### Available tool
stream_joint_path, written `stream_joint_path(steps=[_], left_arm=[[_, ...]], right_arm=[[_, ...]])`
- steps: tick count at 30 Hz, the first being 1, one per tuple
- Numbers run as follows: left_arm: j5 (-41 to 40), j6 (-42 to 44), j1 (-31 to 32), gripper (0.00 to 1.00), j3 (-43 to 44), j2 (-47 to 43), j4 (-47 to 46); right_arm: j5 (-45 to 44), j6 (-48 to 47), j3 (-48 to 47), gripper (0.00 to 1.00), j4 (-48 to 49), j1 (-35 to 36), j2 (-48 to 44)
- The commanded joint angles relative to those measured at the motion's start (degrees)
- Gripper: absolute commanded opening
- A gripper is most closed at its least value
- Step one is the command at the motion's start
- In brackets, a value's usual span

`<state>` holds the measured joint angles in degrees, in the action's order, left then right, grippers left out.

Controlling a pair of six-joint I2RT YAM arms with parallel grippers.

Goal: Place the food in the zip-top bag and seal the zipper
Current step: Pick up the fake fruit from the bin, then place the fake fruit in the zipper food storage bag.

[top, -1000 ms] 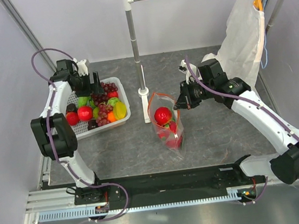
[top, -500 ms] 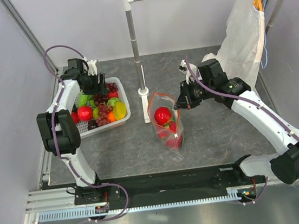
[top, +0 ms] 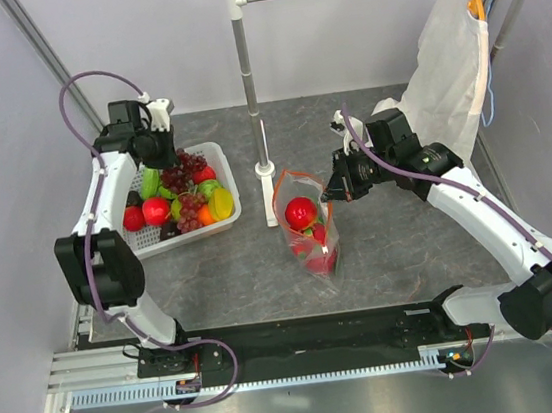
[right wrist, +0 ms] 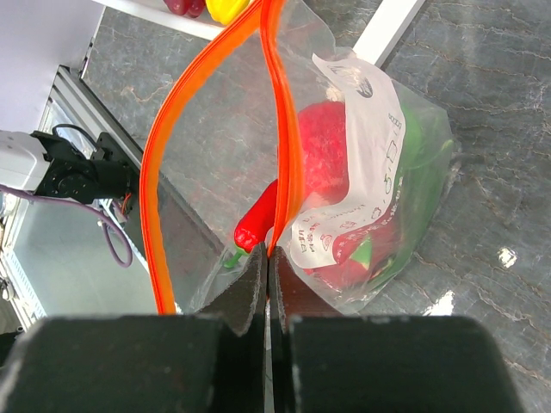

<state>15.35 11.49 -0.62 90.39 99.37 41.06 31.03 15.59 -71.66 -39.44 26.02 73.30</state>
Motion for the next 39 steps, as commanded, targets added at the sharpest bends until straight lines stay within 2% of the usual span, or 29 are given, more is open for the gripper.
stream_joint_path(steps=[1, 7, 12, 19, 22, 29, 34, 39], left_arm=[[2.39, 1.26, 0.01, 0.02, 3.56, -6.11, 2.36], [7.32, -0.50, 0.01, 0.02, 7.16, -10.60, 4.64], [15.75, -2.87, 0.01, 0.02, 12.70, -13.15, 8.33], [26.74, -4.45, 8.70, 0.02, 15.61, -18.95, 11.94], [26.92, -5.15, 14.76, 0.02, 16.22, -20.62, 12.03], [27.01, -8.59, 28.20, 0.02, 15.08, -18.17, 12.03], [27.80, -6.83, 33.66, 0.02, 16.83, -12.72, 16.14], [25.08, -4.04, 39.20, 0.02, 18.42, -8.94, 17.12]], right_arm=[[-0.09, -1.18, -0.85, 0.00, 0.51, -0.01, 0.00], [-0.26, -1.18, -1.12, 0.00, 0.24, 0.00, -0.17], [-0.44, -1.00, -1.29, 0.00, 0.33, 0.00, 0.00], [-0.53, -0.57, -1.99, 0.00, 0.42, -0.01, 0.88], [-0.09, -0.04, -2.17, 0.00, 0.50, -0.01, 1.32], [-0.09, 0.49, -2.52, 0.00, 0.68, -0.01, 1.15], [-0.26, 0.31, -2.52, 0.00, 0.51, 0.00, 0.53], [0.44, -0.30, -1.91, 0.00, 0.42, -0.01, -0.08]])
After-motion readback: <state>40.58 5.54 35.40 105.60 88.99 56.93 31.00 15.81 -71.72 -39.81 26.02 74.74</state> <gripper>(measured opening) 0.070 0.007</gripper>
